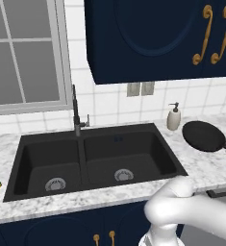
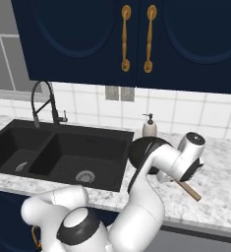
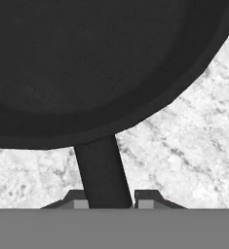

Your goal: Pick the pan and sponge and place them into the sink. Then turn on the water.

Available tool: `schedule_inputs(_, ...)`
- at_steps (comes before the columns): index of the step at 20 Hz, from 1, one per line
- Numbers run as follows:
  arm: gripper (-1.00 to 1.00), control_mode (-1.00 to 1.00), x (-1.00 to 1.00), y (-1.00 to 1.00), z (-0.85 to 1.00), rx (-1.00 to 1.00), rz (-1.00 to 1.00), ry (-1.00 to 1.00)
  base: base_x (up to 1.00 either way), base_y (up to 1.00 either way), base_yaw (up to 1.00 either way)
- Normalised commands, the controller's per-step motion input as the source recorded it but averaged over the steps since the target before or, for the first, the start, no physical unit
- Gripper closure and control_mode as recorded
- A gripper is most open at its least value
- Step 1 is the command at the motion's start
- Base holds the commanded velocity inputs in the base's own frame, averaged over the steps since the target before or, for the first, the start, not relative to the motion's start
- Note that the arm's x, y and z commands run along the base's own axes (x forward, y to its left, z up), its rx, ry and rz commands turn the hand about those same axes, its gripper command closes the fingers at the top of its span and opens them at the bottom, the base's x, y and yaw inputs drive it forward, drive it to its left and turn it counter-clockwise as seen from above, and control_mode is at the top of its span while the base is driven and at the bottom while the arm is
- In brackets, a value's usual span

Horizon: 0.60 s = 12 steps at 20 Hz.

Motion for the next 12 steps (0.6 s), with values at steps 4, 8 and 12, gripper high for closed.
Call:
schedule_inputs(4,1.0,-1.0,-0.07,0.66,0.28,-0.09,0.24,0.0,0.0,0.0,0.0)
schedule_inputs(8,1.0,-1.0,0.0,0.56,0.36,-0.01,0.24,0.02,0.0,0.0,0.0)
schedule_inputs(12,1.0,-1.0,0.0,0.46,0.44,0.0,0.22,0.07,0.0,0.0,0.0)
